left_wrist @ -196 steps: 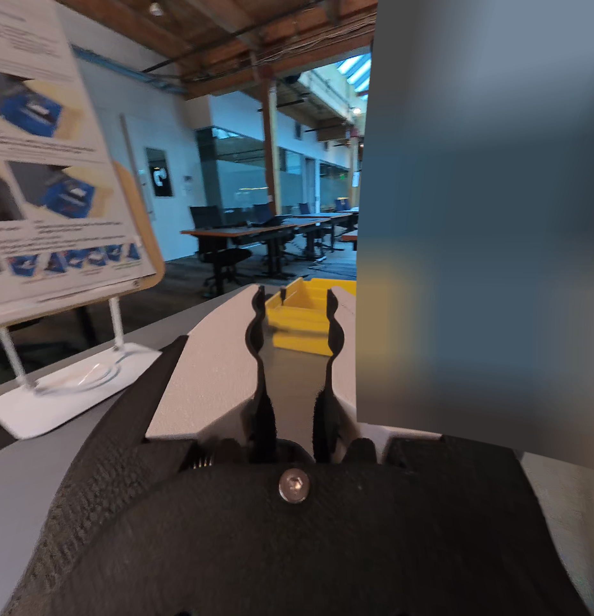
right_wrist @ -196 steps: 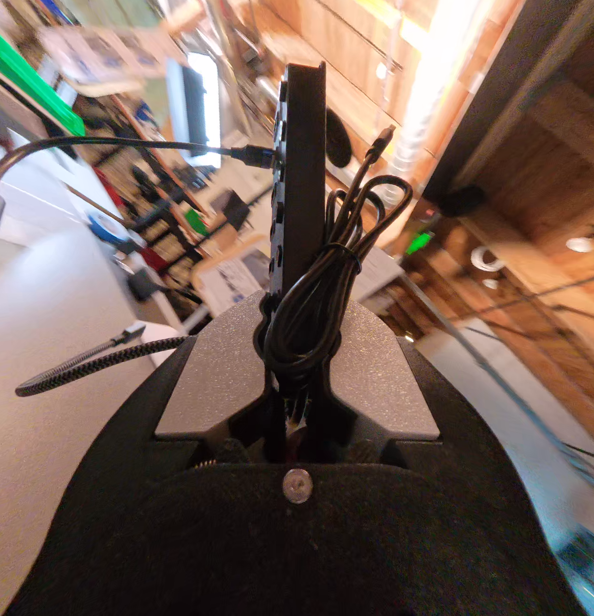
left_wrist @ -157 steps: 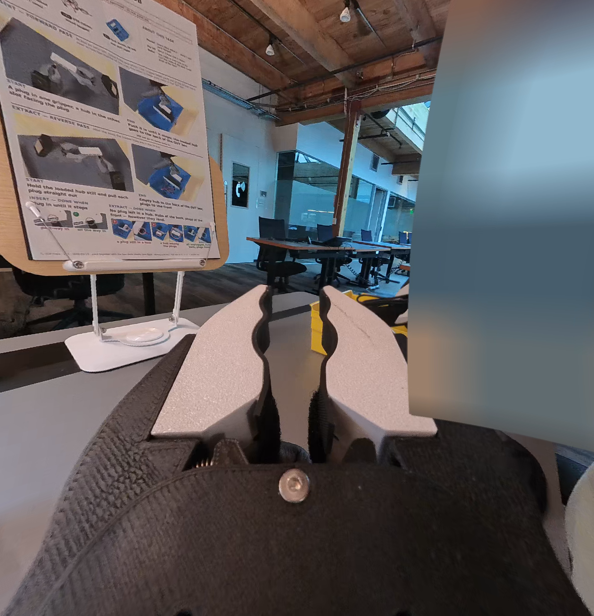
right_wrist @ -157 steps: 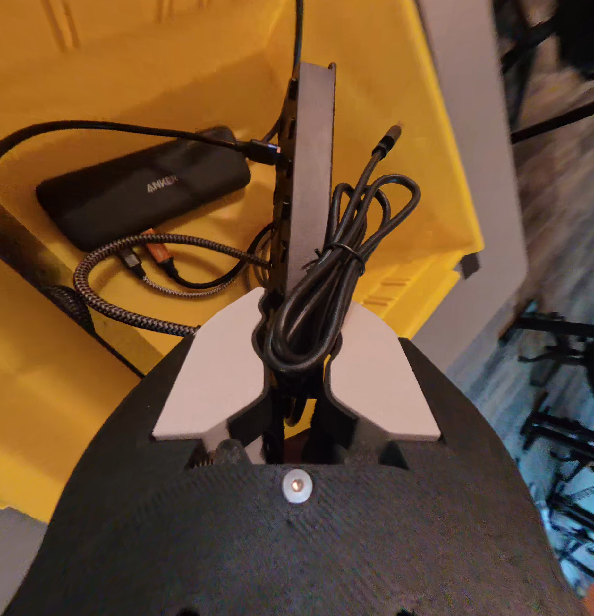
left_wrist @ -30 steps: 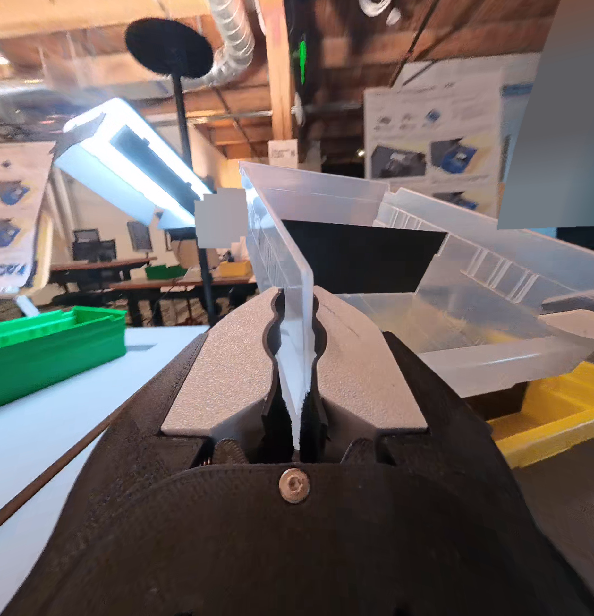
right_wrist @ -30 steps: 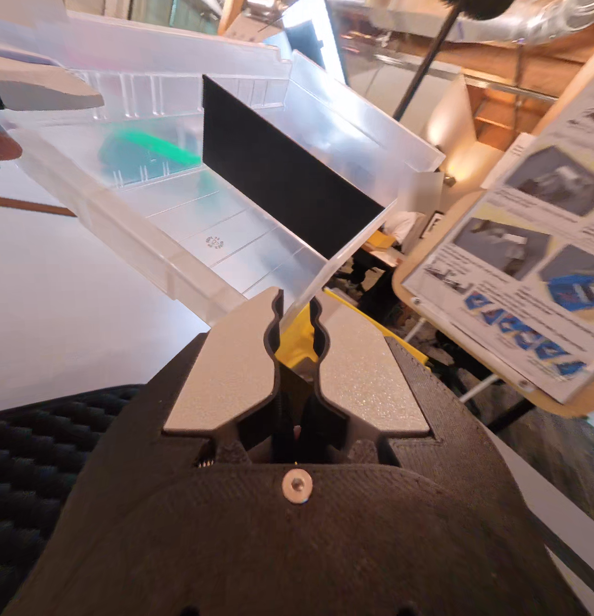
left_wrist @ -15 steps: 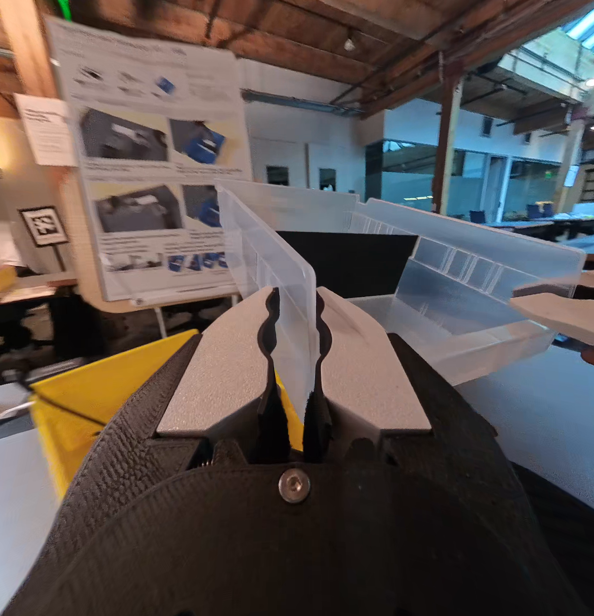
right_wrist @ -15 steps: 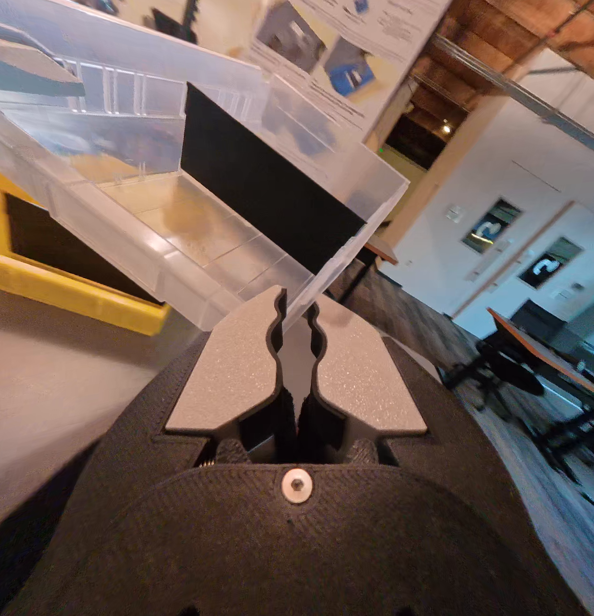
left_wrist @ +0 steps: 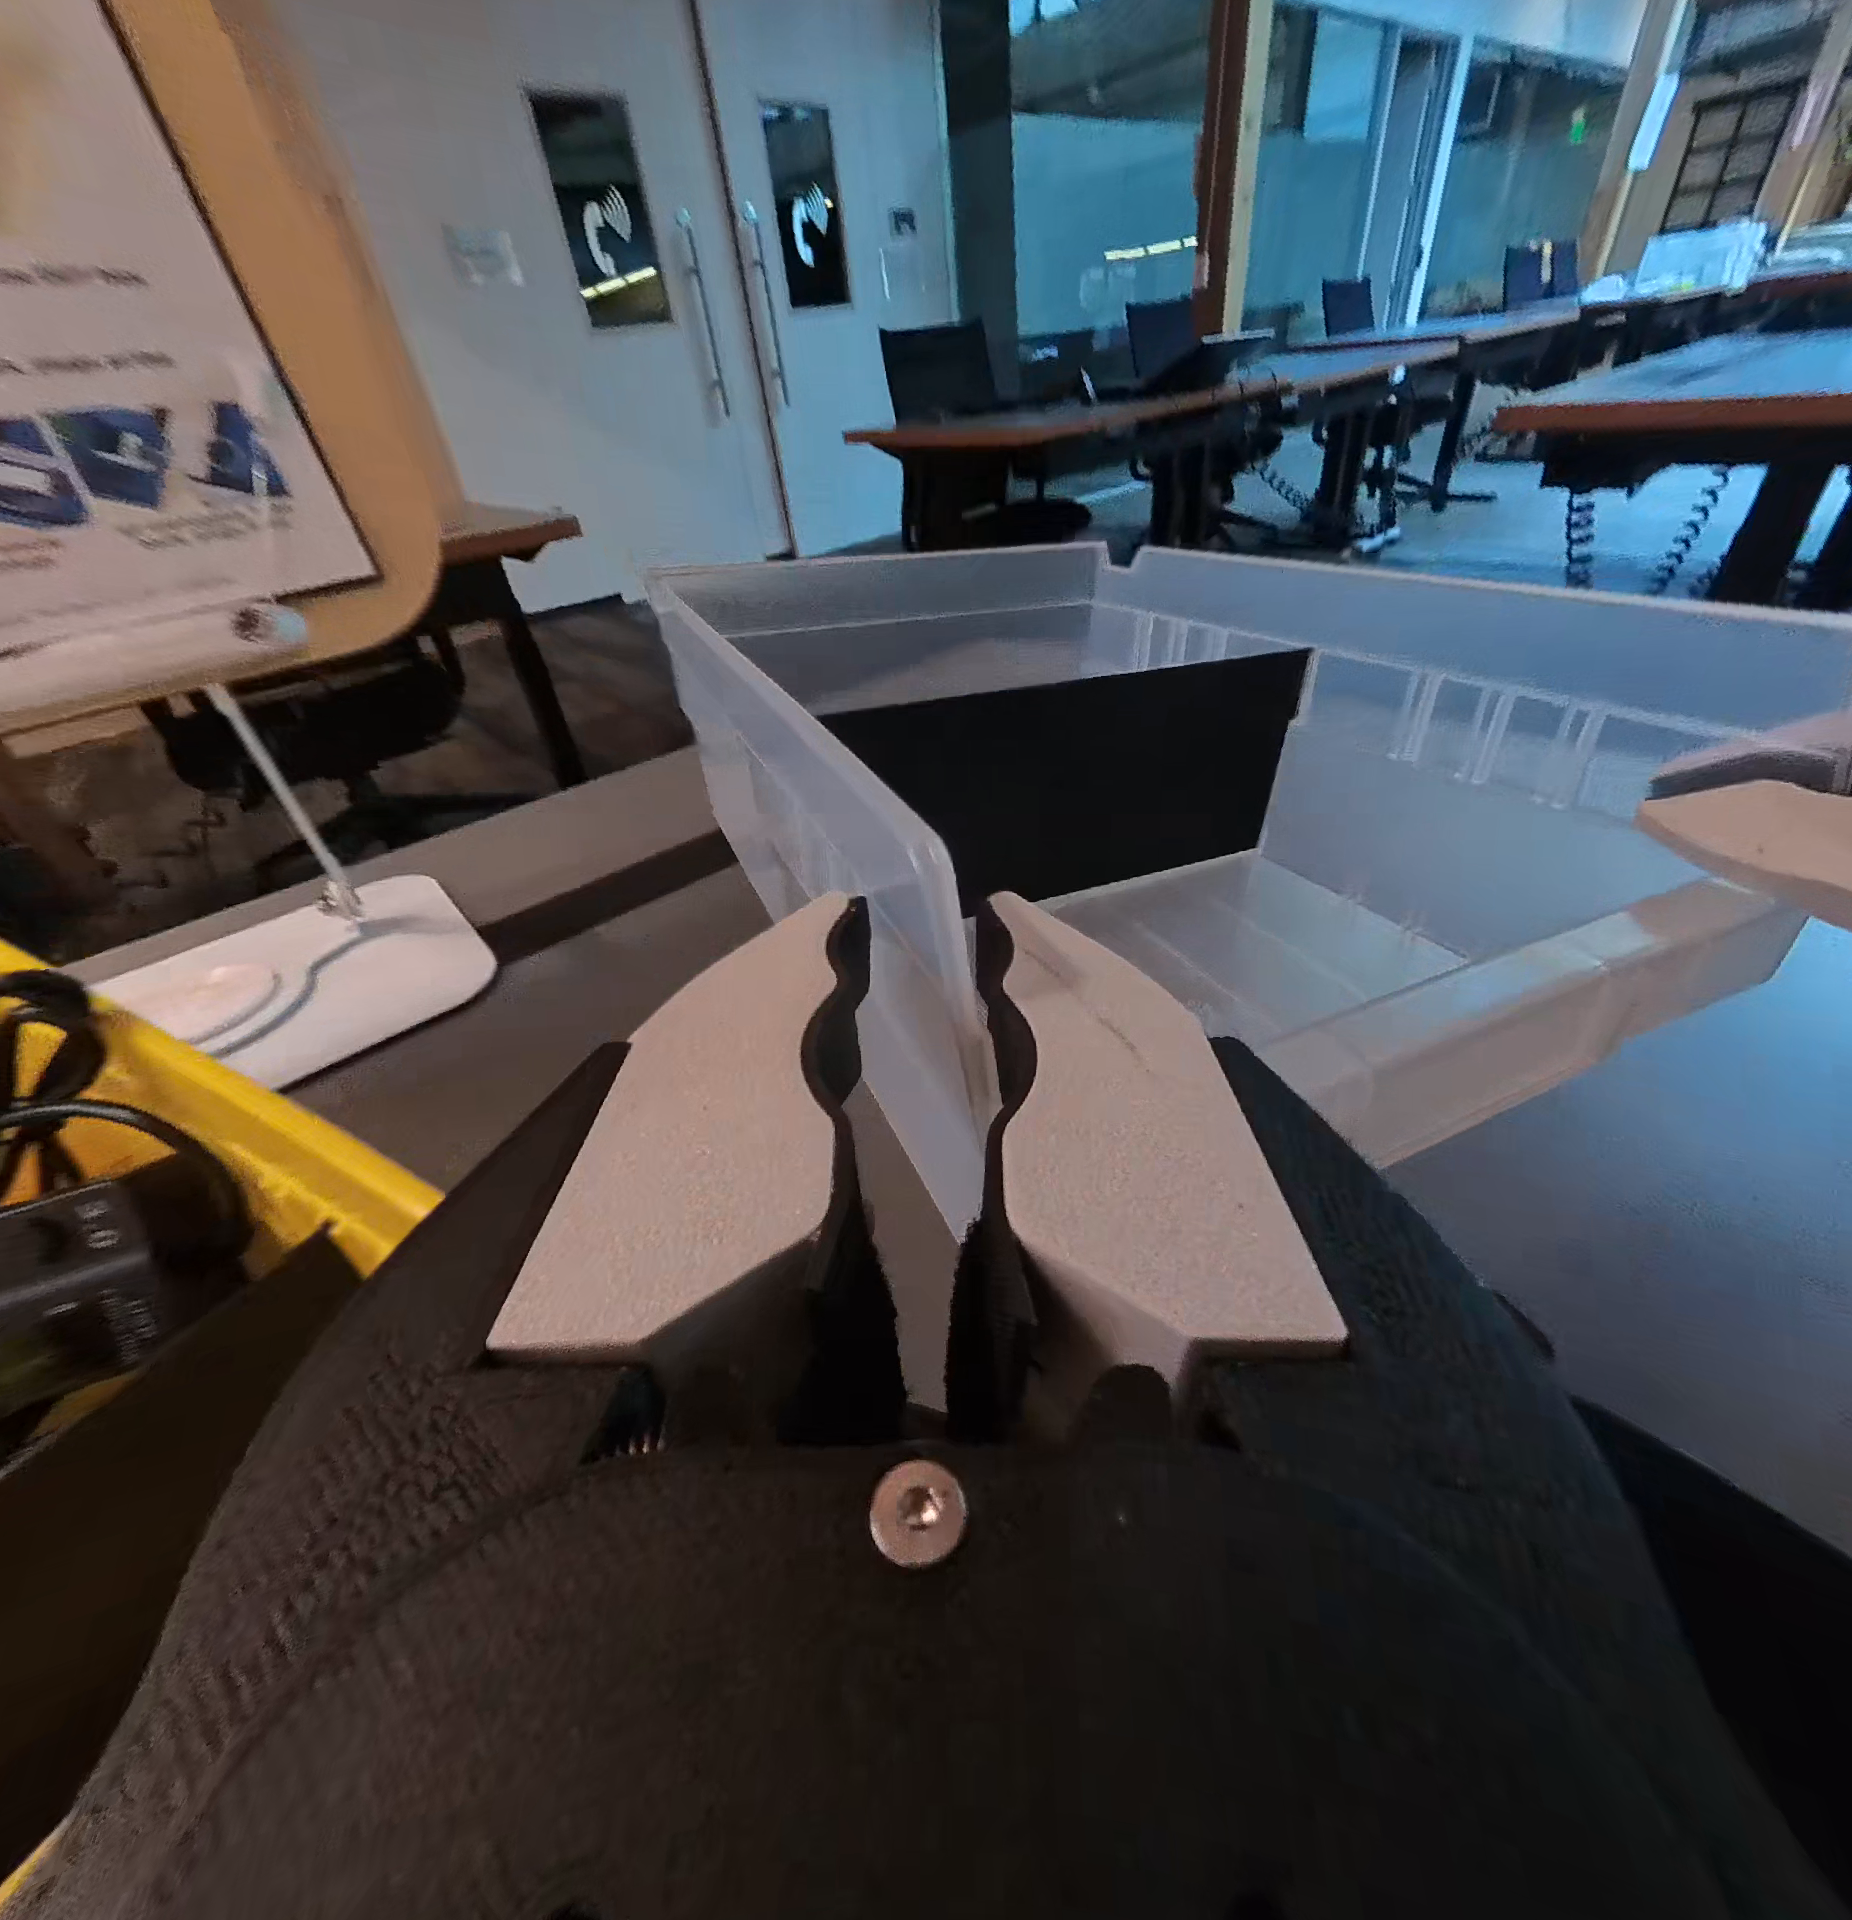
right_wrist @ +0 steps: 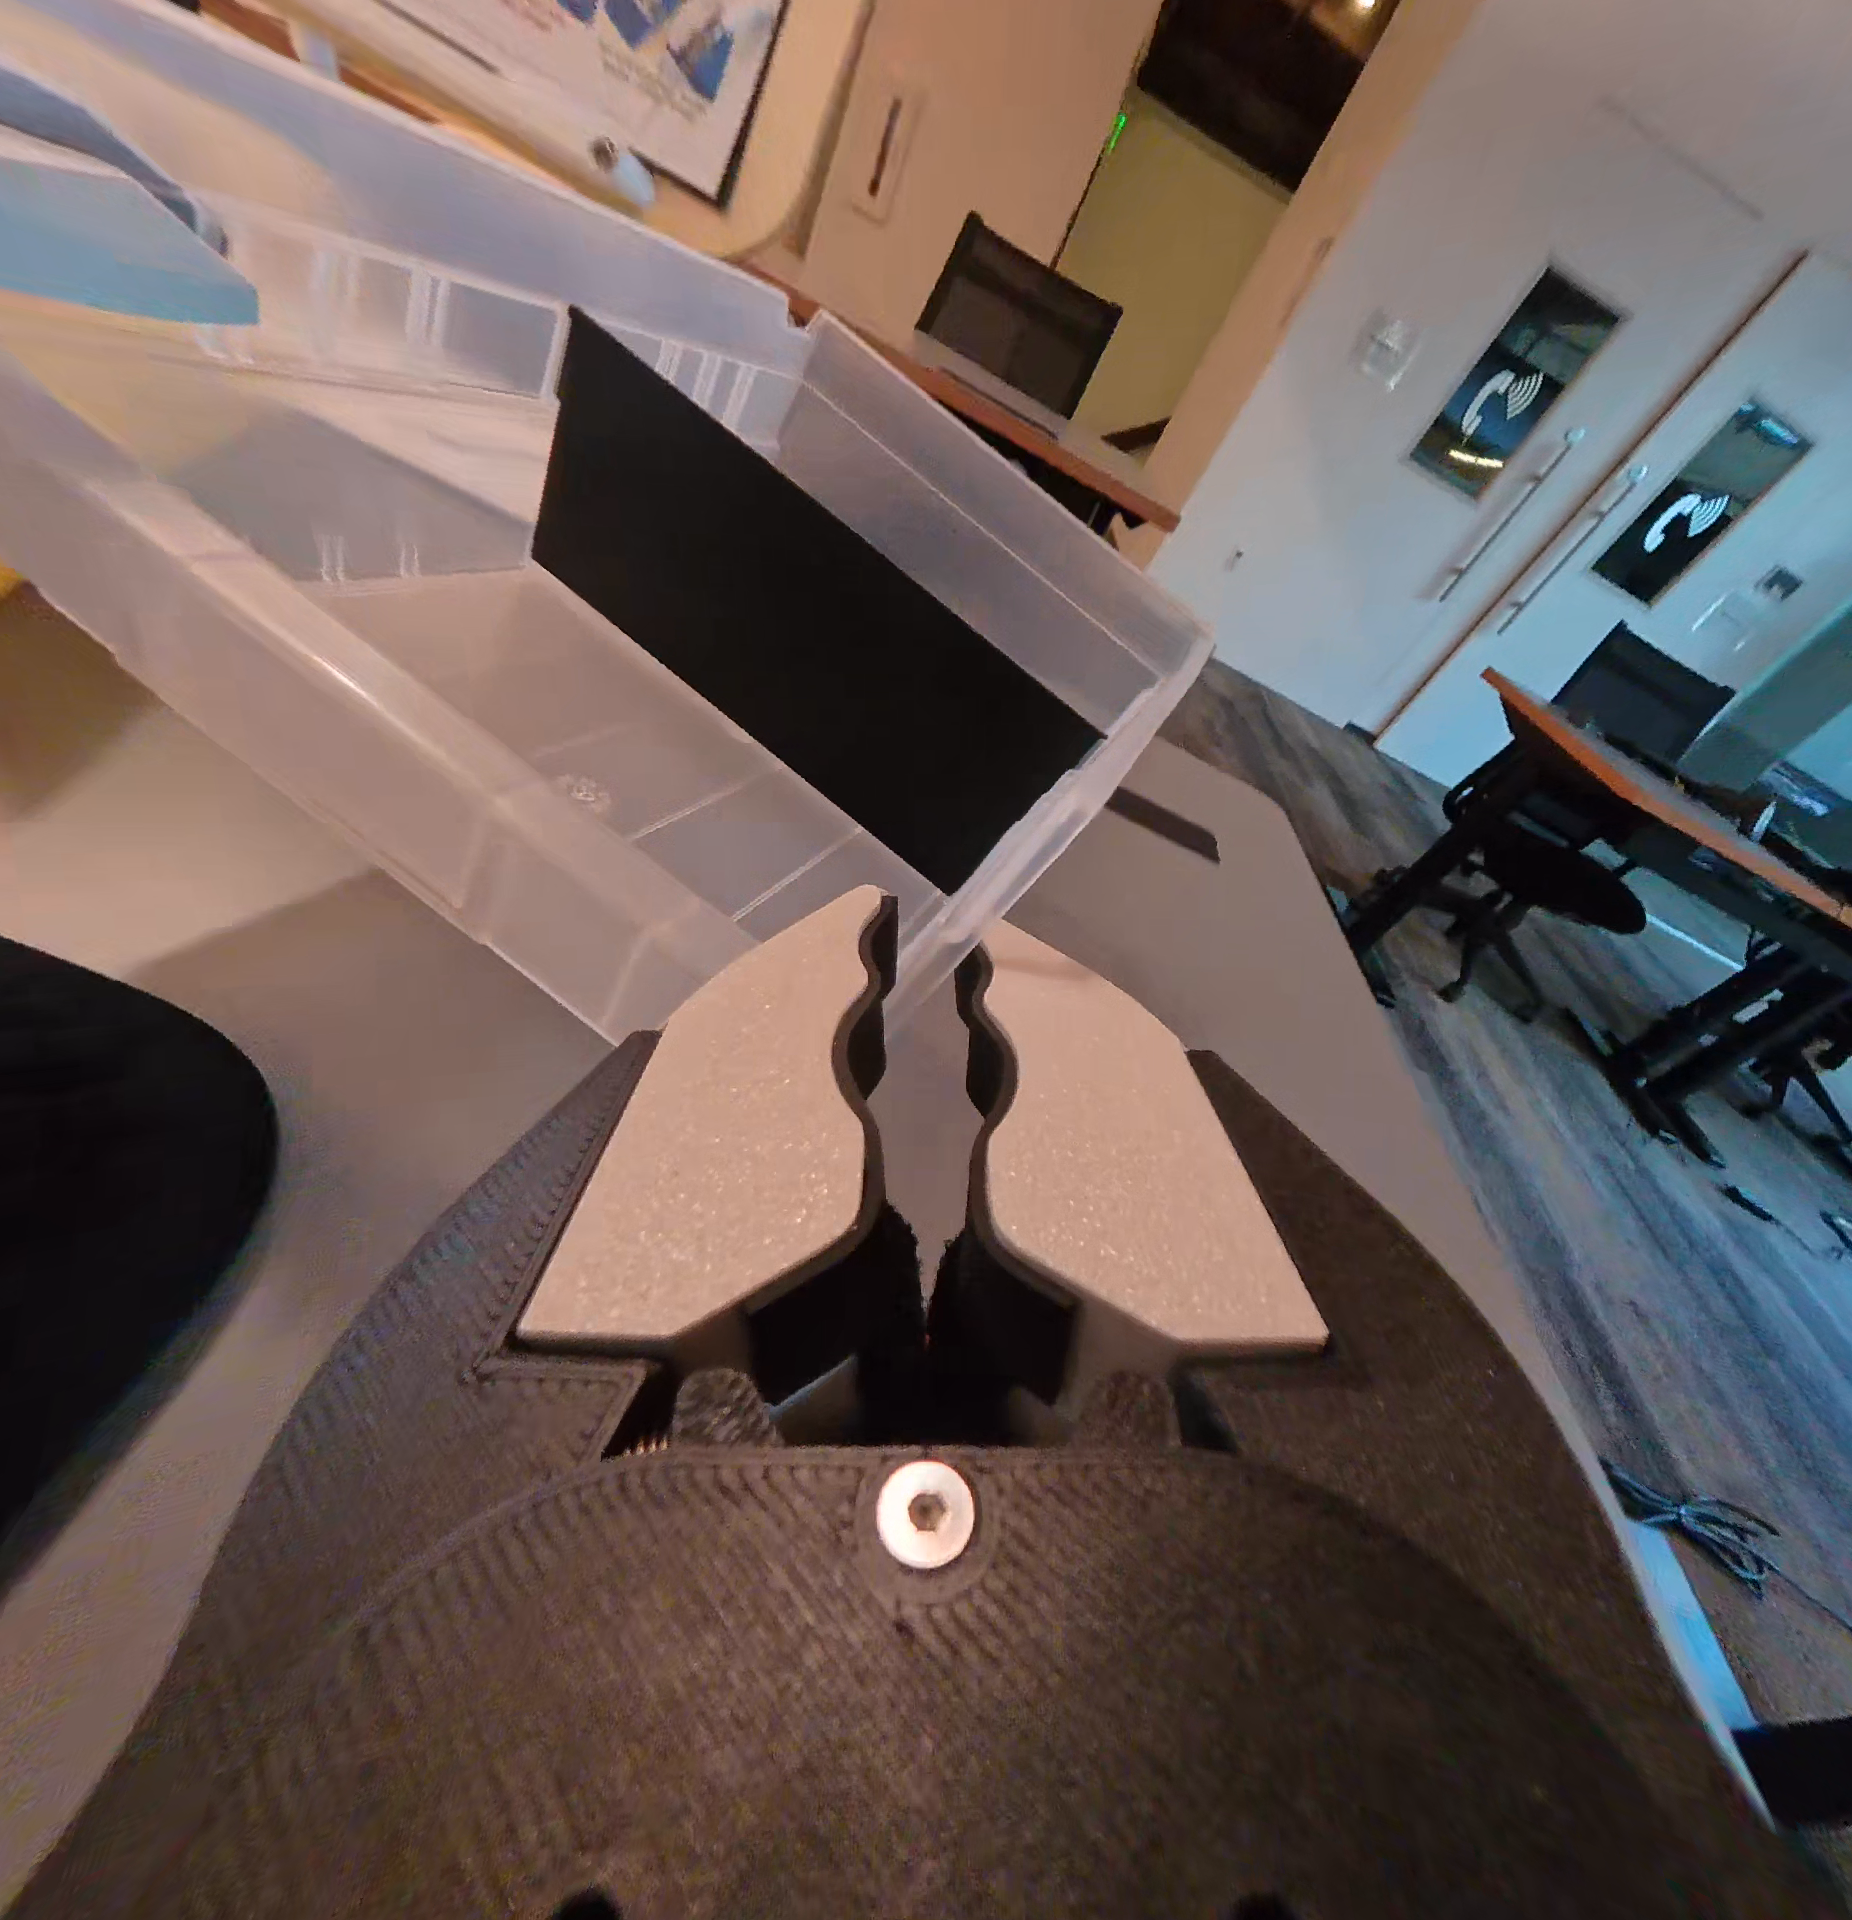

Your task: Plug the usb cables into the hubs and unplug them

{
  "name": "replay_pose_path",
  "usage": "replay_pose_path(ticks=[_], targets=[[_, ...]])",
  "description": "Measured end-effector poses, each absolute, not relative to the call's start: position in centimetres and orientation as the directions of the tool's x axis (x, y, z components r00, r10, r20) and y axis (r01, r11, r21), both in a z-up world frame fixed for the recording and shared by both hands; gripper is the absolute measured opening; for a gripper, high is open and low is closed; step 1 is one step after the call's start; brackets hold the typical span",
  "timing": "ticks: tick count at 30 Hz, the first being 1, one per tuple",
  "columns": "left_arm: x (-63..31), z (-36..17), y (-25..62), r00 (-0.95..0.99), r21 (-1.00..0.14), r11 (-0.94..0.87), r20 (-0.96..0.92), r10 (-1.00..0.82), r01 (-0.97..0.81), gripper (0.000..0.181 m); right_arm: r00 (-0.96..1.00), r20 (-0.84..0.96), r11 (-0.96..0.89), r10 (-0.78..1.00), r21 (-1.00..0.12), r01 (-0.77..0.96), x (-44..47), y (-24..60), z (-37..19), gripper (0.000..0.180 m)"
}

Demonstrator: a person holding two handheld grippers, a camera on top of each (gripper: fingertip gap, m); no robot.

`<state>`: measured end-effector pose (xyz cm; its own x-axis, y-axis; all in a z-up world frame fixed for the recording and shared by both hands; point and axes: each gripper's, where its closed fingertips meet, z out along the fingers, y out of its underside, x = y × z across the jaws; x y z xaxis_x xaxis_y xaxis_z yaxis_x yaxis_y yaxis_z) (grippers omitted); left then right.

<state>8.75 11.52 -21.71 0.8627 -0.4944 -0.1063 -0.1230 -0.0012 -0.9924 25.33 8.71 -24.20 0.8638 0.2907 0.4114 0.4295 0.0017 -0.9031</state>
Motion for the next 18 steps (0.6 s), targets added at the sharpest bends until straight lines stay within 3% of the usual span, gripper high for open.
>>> replay_pose_path(ticks=[12,16,18], targets=[[11.6,-26.8,12.3,0.804,-0.982,-0.070,-0.100,-0.586,-0.174,0.026,0.853,0.441,-0.076,0.279,-0.876,0.477,28.2,9.1,-27.5,0.011],[12.3,-27.2,11.3,0.735,-0.979,-0.135,-0.023,-0.678,-0.155,0.043,0.858,0.430,-0.139,0.281,-0.866,0.480,29.3,9.3,-28.8,0.015],[11.5,-25.1,10.4,0.730,-0.989,-0.116,0.009,-0.684,-0.097,0.060,0.869,0.431,-0.115,0.242,-0.877,0.467,29.8,9.0,-27.9,0.033]])
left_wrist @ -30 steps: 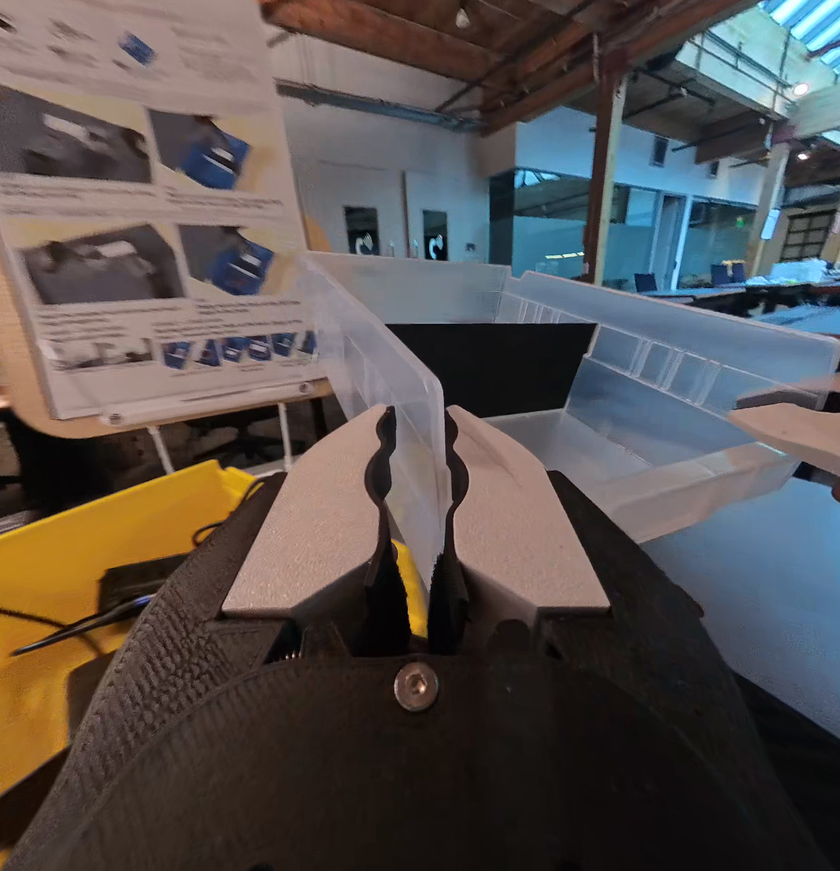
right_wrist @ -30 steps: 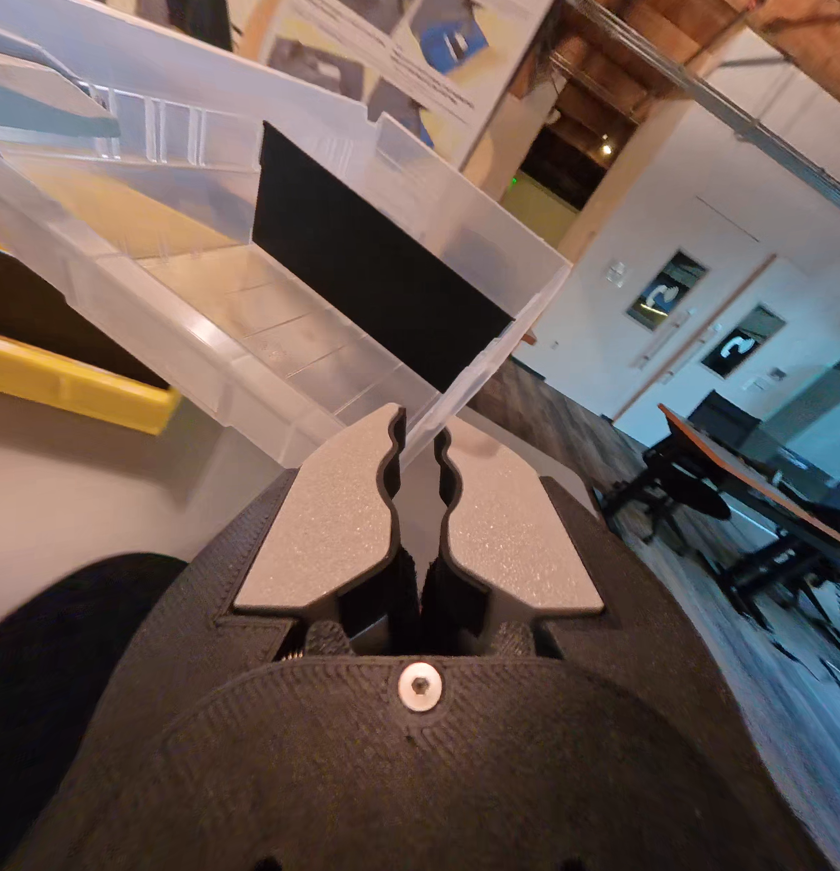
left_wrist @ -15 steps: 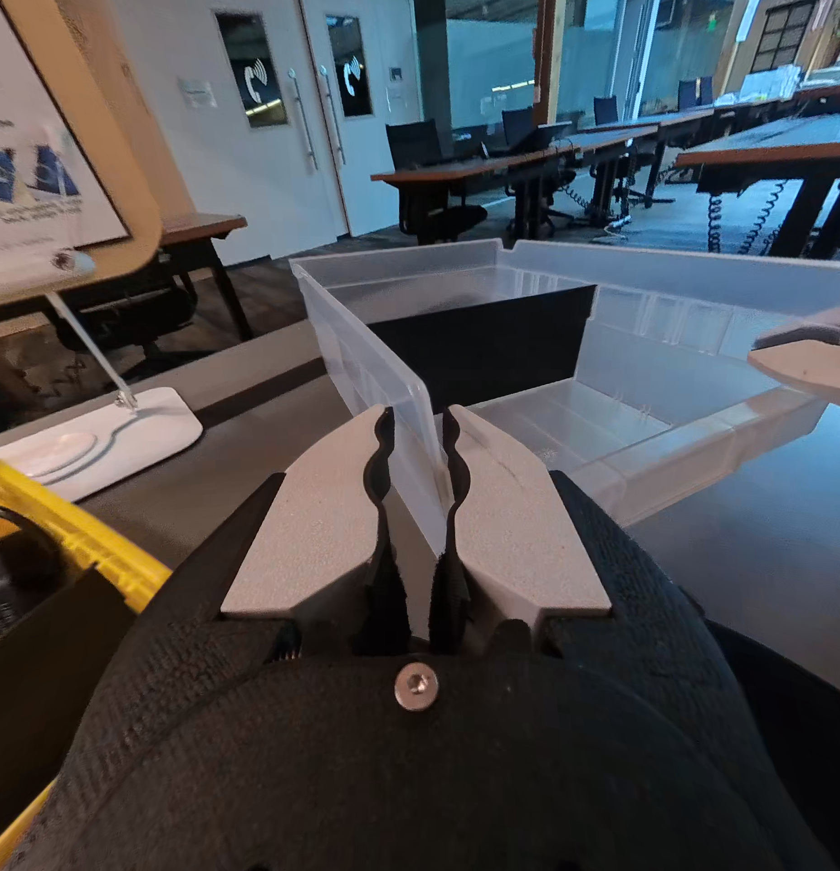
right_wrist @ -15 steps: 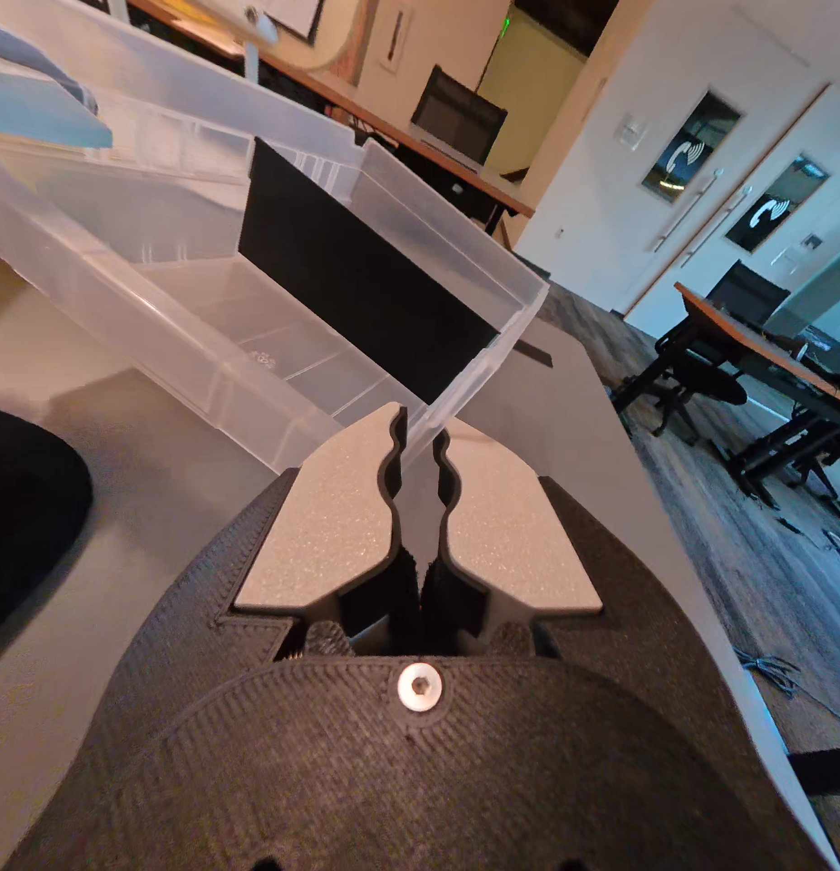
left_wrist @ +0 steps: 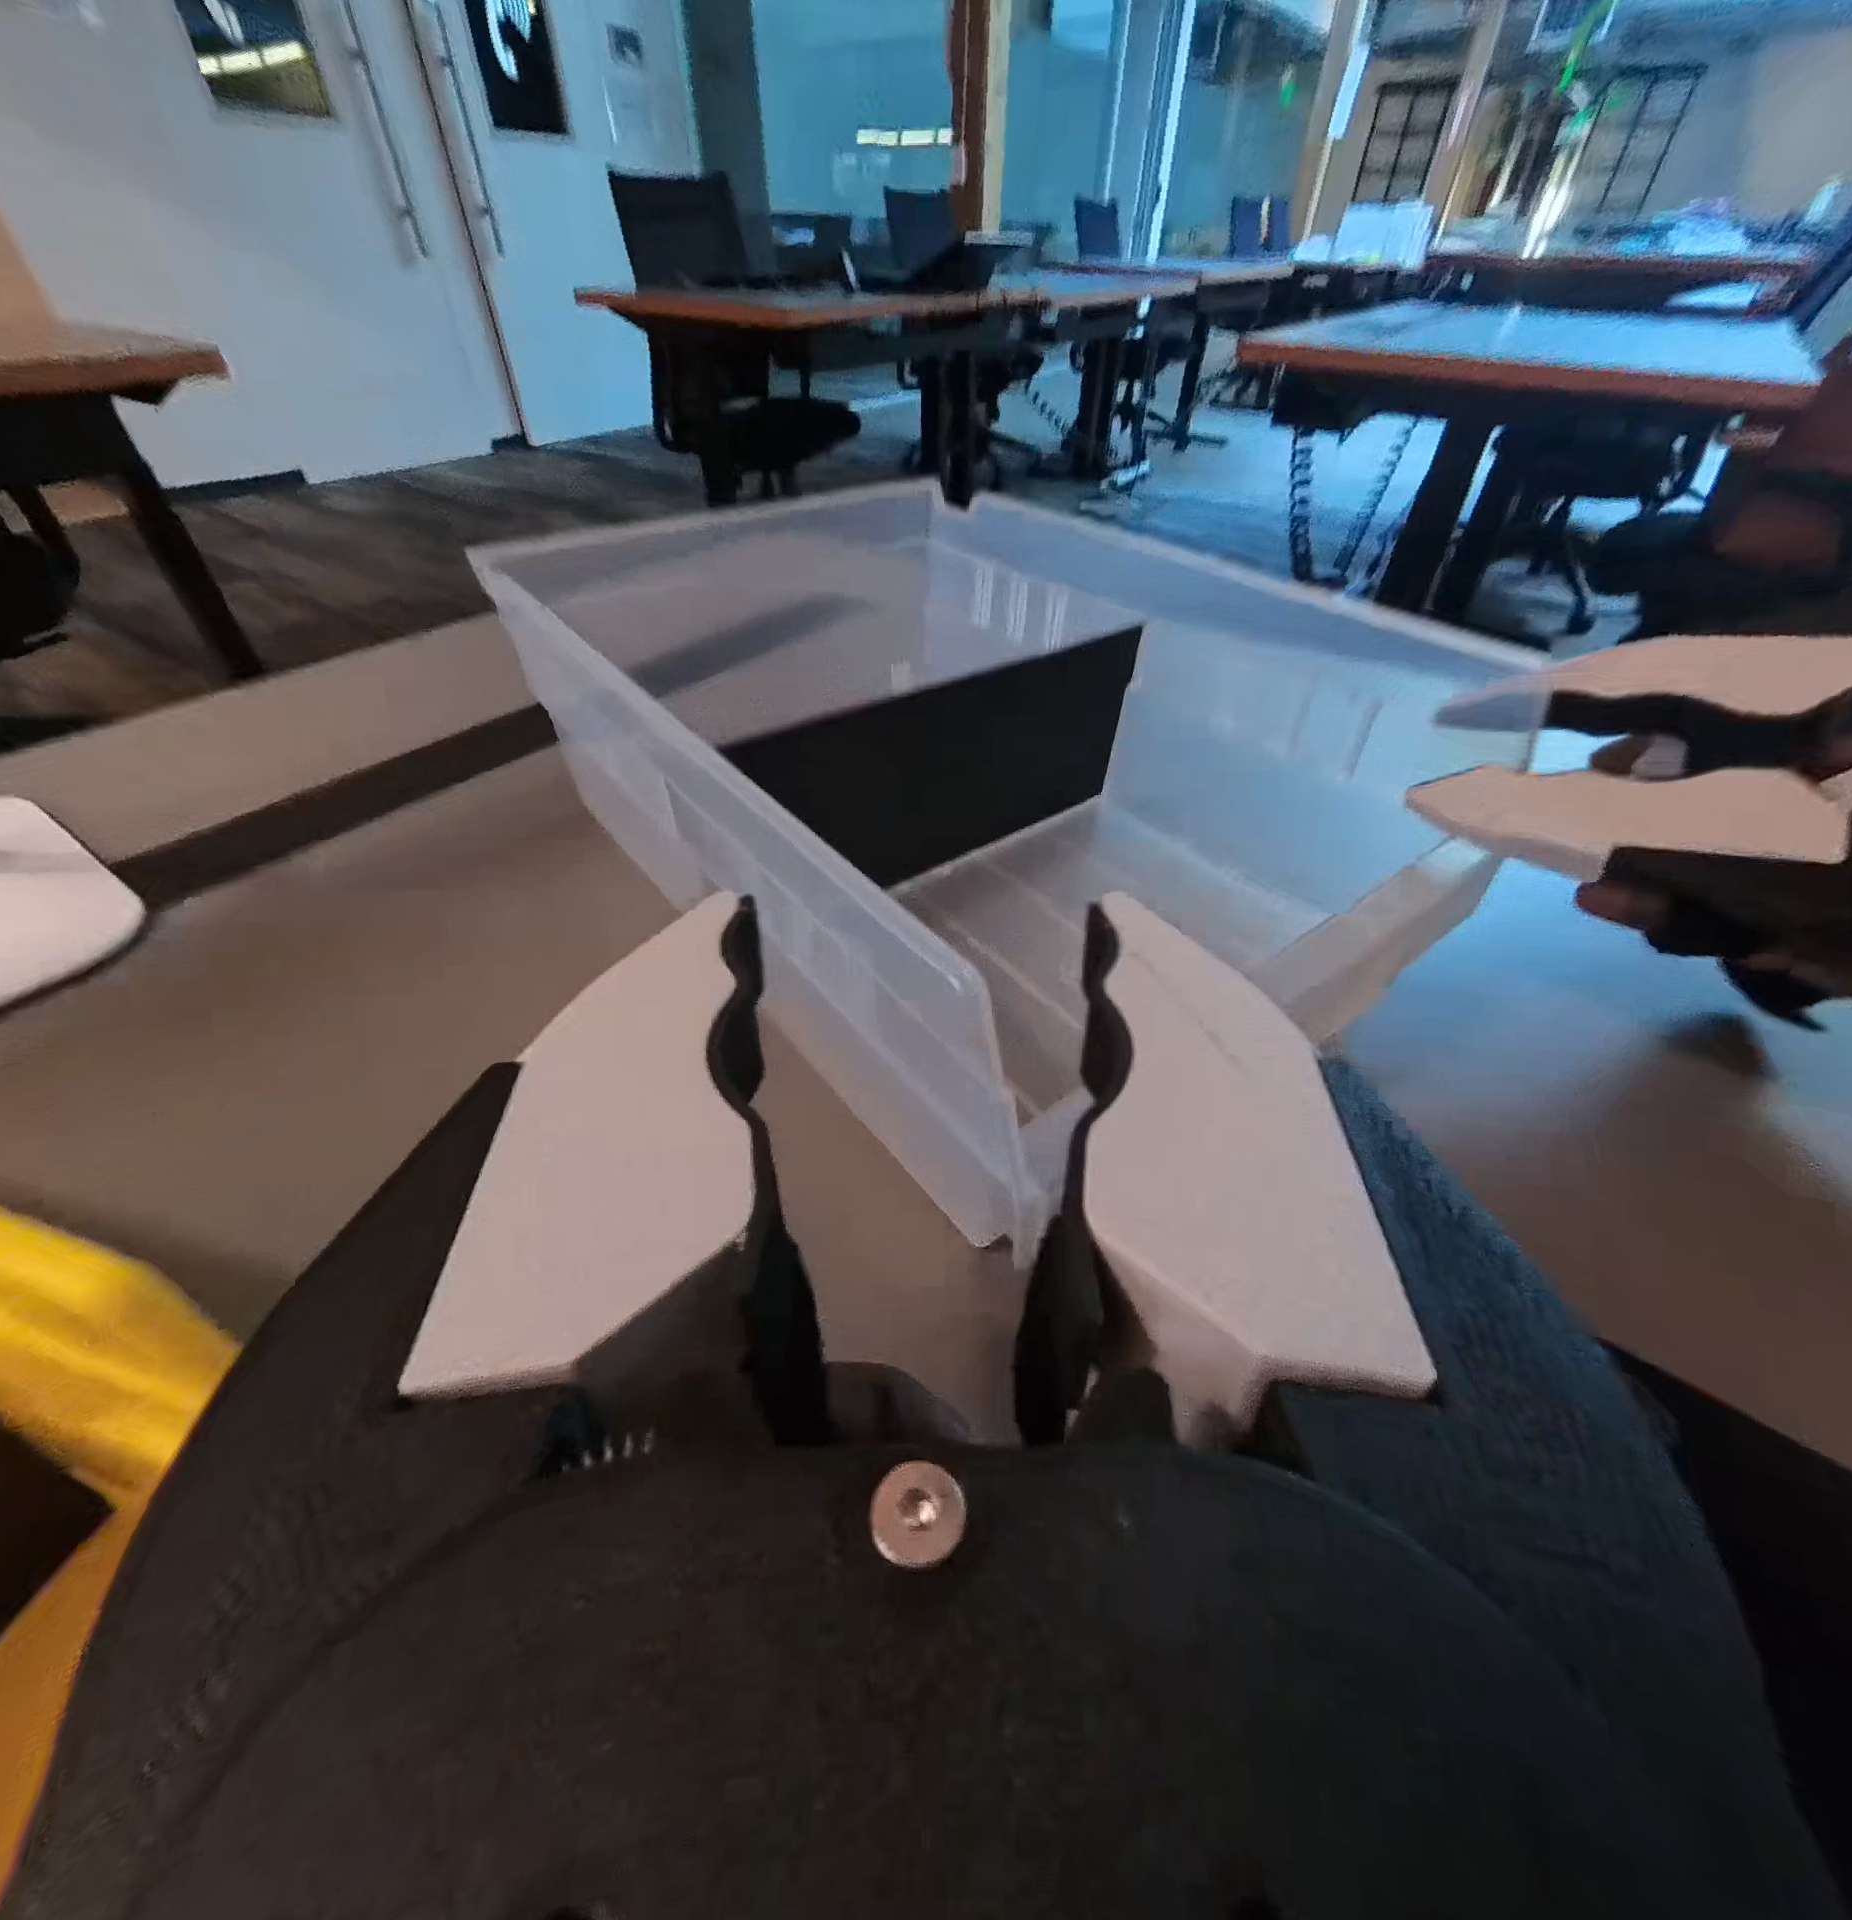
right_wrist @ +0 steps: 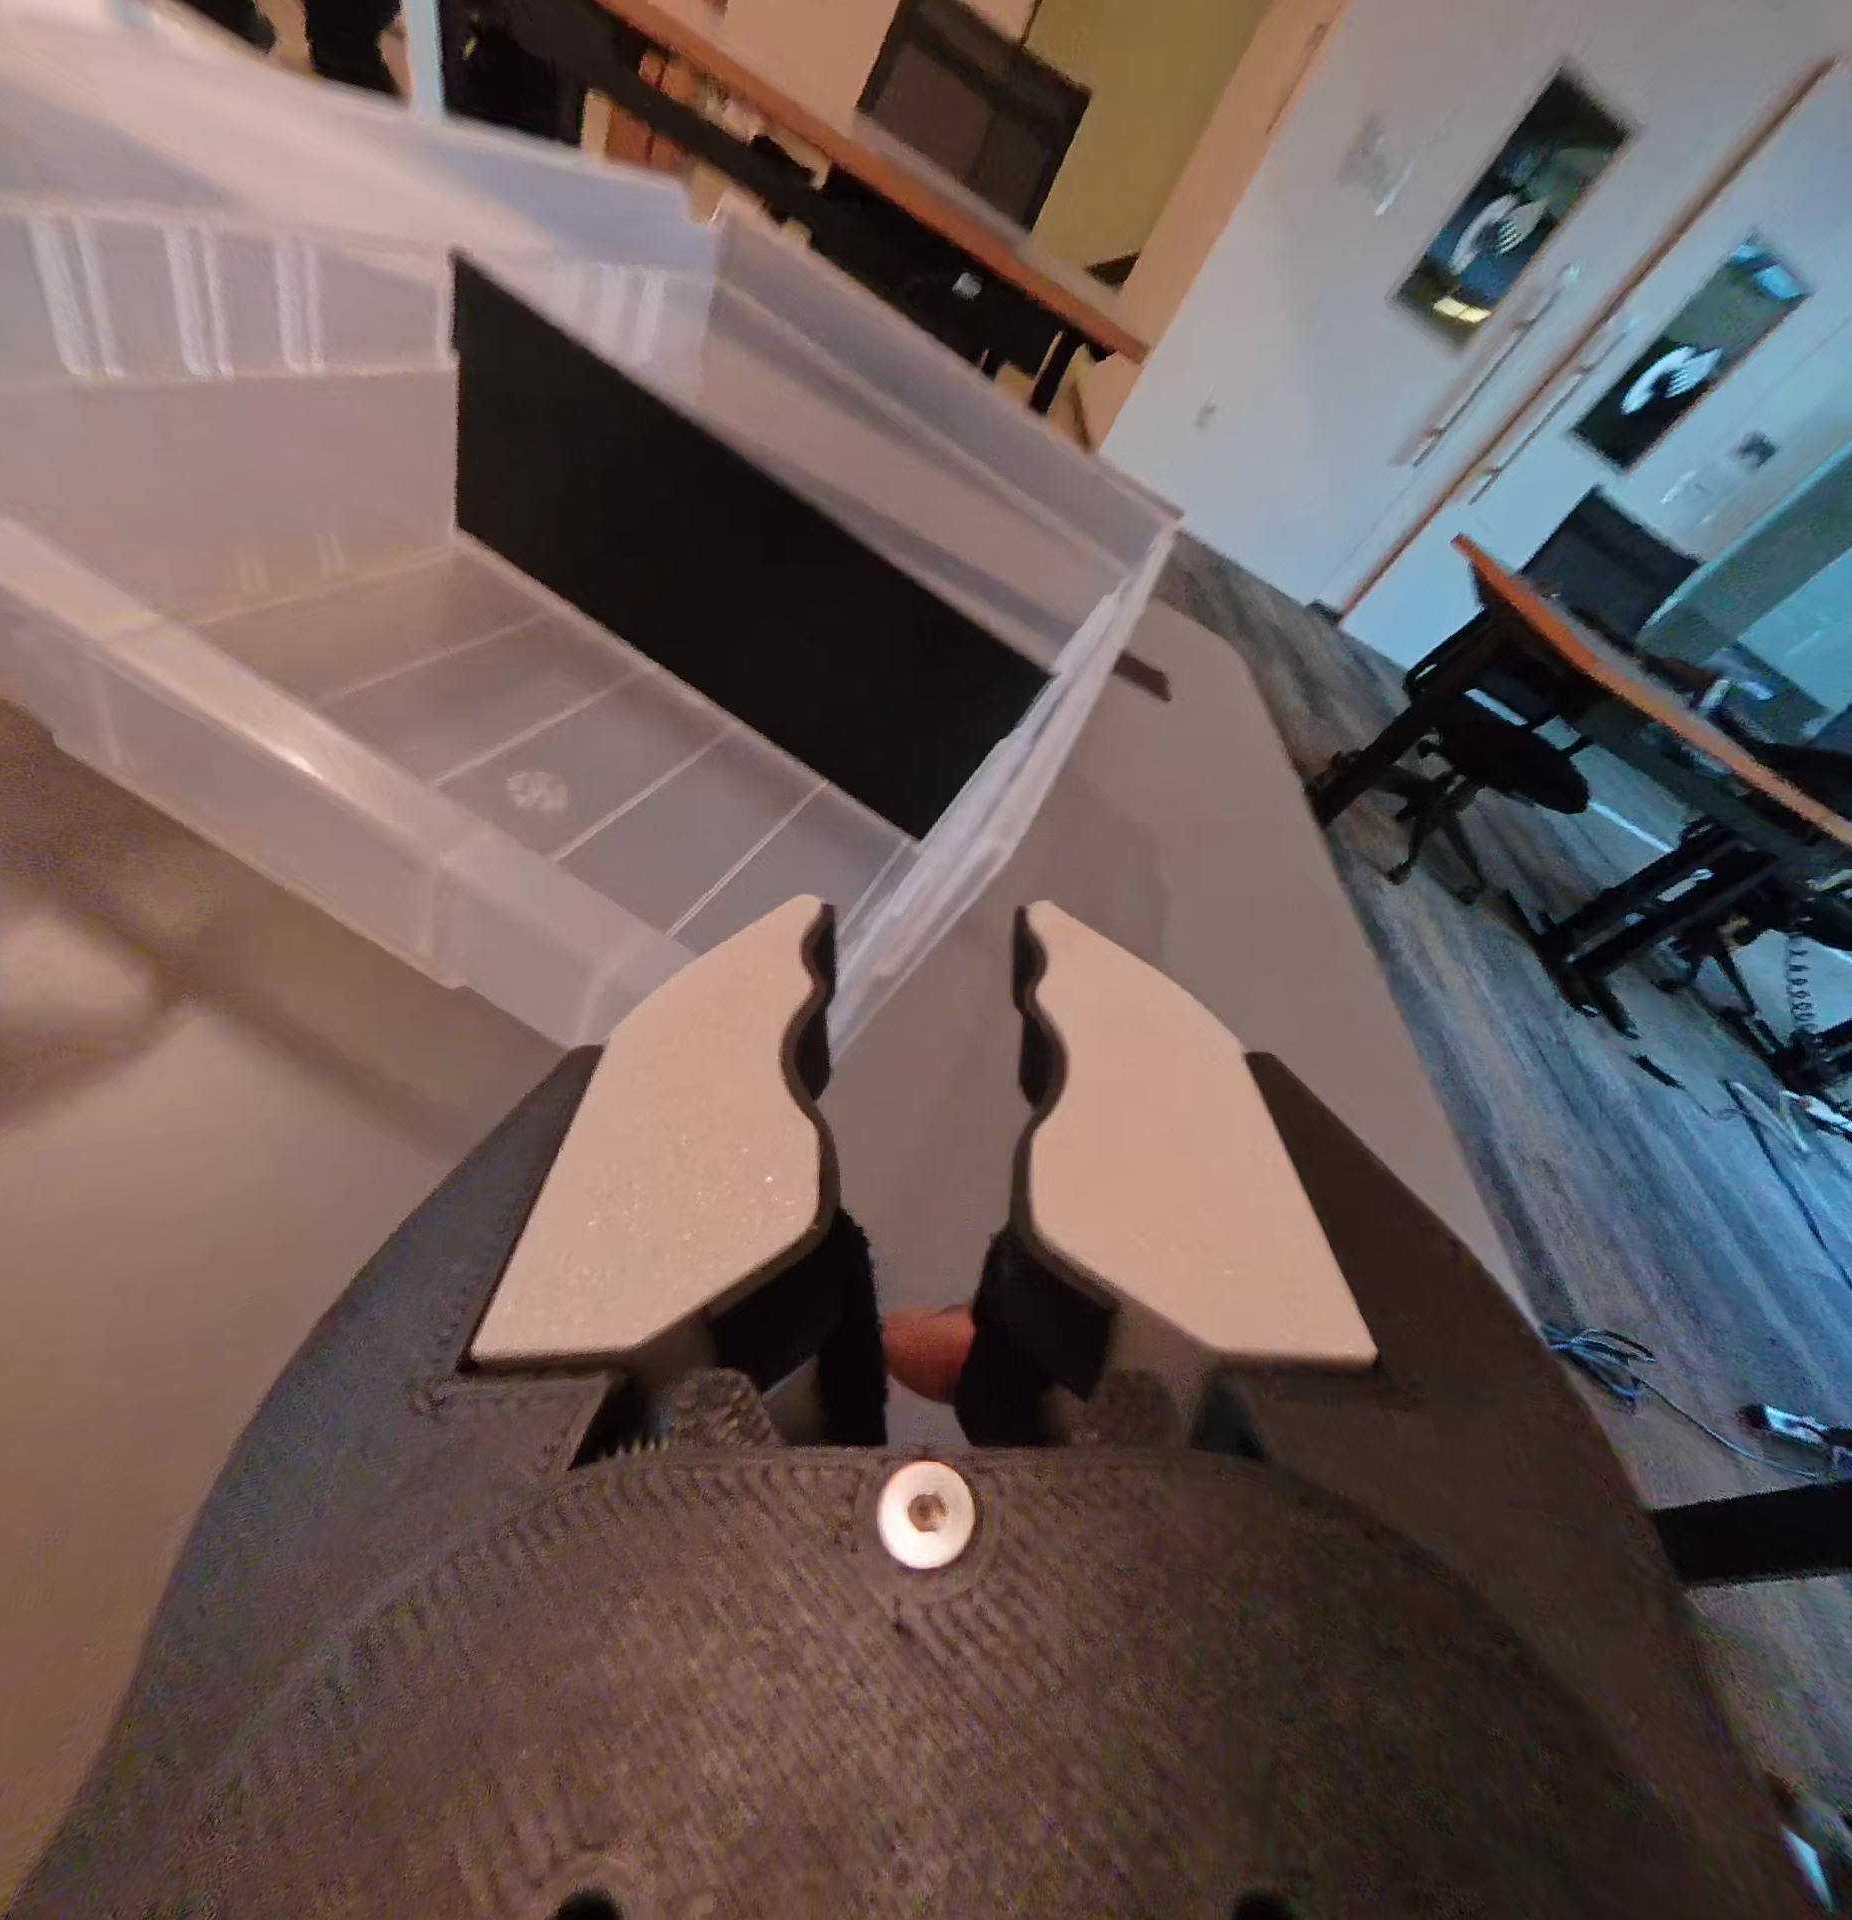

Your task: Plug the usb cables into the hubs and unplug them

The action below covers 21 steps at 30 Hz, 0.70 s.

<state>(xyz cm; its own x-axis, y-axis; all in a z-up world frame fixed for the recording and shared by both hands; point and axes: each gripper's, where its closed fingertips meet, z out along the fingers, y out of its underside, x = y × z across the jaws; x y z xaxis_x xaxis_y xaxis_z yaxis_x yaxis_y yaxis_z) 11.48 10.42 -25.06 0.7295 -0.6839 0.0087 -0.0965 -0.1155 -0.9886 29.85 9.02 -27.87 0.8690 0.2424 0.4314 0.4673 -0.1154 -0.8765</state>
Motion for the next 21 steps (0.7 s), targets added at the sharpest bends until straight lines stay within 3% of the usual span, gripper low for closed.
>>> replay_pose_path(ticks=[3,5,8,10,13,15,17,21], targets=[[9.4,-22.3,7.9,0.694,-0.986,-0.076,-0.050,-0.718,-0.149,0.068,0.868,0.457,-0.022,0.195,-0.883,0.469,29.5,7.9,-24.6,0.052],[7.1,-23.3,6.2,0.637,-0.938,-0.118,-0.125,-0.761,-0.325,0.068,0.796,0.519,0.075,0.313,-0.849,0.524,26.4,6.9,-23.2,0.057],[1.3,-27.3,5.6,0.603,-0.765,-0.232,-0.243,-0.760,-0.601,0.068,0.586,0.530,0.031,0.613,-0.757,0.652,21.4,5.8,-26.2,0.058],[-3.0,-30.5,6.1,0.581,-0.608,-0.300,-0.337,-0.741,-0.735,0.067,0.455,0.496,-0.047,0.739,-0.636,0.770,20.0,5.7,-29.3,0.062],[-6.6,-33.7,6.2,0.515,-0.437,-0.336,-0.398,-0.759,-0.834,0.056,0.267,0.606,0.005,0.749,-0.408,0.913,19.8,7.6,-31.7,0.061],[-8.1,-33.7,6.5,0.461,-0.361,-0.312,-0.472,-0.752,-0.879,0.033,0.182,0.604,0.001,0.776,-0.291,0.957,19.9,8.5,-33.2,0.057],[-9.2,-33.9,6.1,0.426,-0.320,-0.302,-0.461,-0.778,-0.898,0.032,0.109,0.597,-0.002,0.795,-0.178,0.984,20.5,9.0,-34.2,0.036],[-12.3,-33.8,5.4,0.428,-0.311,-0.314,-0.428,-0.796,-0.897,0.033,0.093,0.582,-0.007,0.808,-0.148,0.989,21.0,9.5,-34.3,0.031]])
